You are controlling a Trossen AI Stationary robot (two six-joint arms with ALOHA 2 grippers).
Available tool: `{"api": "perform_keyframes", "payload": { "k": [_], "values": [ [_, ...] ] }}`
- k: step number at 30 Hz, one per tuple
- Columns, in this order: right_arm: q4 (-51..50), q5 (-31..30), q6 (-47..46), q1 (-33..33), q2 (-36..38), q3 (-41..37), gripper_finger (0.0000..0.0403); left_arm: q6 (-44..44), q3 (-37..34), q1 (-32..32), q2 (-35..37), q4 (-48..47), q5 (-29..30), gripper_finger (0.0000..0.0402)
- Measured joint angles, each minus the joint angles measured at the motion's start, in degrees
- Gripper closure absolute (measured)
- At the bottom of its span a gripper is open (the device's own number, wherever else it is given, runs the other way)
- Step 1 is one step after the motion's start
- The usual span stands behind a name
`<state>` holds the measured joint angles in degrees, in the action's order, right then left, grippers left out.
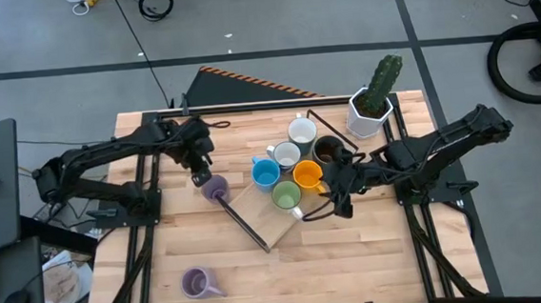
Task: Place coffee mugs
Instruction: Put the top violet mug on the shelf
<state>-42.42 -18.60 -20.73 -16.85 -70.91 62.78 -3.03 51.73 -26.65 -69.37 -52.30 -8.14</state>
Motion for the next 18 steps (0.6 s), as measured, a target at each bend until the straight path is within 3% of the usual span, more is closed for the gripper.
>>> {"api": "perform_keyframes", "payload": {
  "k": [9,18],
  "values": [
    [0.32,0.76,4.93,1.47,0.00,0.00,0.0190,4.97,0.12,0.89,-2.41,2.18,-1.78,0.0195],
    [0.73,2.00,8.50,3.92,-0.02,0.00,0.0192,8.27,0.12,1.26,-7.32,1.89,-4.13,0.0199]
  ]
}}
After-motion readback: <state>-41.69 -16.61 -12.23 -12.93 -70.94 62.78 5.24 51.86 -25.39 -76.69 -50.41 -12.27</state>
